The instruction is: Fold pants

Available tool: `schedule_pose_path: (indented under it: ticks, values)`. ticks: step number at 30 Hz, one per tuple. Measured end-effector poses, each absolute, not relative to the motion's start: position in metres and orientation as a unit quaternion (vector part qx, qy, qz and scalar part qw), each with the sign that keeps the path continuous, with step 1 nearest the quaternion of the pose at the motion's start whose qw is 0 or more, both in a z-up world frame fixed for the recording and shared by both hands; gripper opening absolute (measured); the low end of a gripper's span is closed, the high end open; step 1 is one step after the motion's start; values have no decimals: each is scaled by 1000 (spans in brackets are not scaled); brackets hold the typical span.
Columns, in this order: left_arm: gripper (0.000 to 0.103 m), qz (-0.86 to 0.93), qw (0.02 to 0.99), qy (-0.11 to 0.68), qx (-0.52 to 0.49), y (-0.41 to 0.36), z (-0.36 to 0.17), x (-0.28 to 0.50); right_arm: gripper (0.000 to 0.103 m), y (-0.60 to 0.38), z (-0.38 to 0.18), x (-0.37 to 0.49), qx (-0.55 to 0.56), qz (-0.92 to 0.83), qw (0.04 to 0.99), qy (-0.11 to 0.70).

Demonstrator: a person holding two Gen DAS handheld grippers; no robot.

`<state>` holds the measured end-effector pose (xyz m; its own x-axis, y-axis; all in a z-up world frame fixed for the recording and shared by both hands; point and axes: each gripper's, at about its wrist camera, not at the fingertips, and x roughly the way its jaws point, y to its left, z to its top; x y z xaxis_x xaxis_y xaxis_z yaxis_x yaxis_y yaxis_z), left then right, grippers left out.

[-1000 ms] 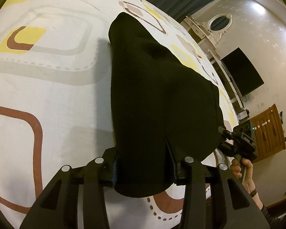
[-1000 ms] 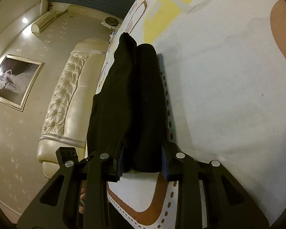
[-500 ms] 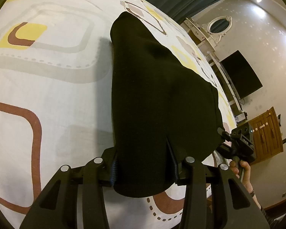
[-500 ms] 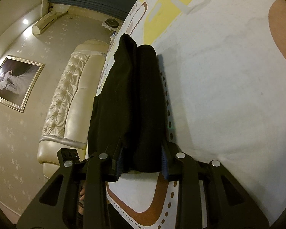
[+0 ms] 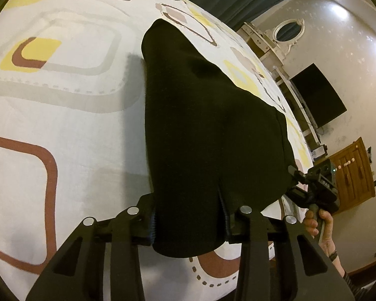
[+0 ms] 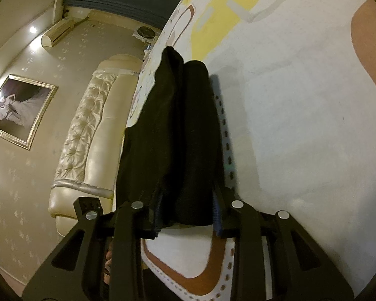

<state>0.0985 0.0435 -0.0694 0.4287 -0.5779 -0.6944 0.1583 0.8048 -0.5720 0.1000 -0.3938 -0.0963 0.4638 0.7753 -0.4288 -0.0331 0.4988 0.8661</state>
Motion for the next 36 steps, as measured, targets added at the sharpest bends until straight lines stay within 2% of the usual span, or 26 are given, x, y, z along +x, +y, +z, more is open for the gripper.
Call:
schedule_pose_path:
  ticks: [5,8,10,13,18,24,28,33,36]
  values:
    - [41,-227,819,485,-204,42,-71,98,30,-396,-103,99,424,269,741,447]
    - [55,-215,824,481,-208,47,-74,99,34,-401,-107,102,439,271,729,450]
    - [69,-196,840,471,-185,45,-70,94,44,-401,-103,100,430,269,734,452]
    - [78,-165,862,457,-141,40,-64,86,54,-400,-95,95,404,260,749,456]
    - [81,-124,871,457,-135,41,-57,73,66,-394,-84,75,367,241,772,459]
    - [81,-101,879,454,-101,31,-44,45,67,-393,-83,50,371,199,783,459]
    - [81,-84,885,456,-44,10,-40,22,69,-385,-77,34,349,178,791,470]
    - [81,-59,894,443,-10,-5,-33,0,69,-366,-57,5,255,125,839,463]
    - [84,-40,904,425,-12,0,-24,-9,76,-351,-40,-6,191,100,871,441]
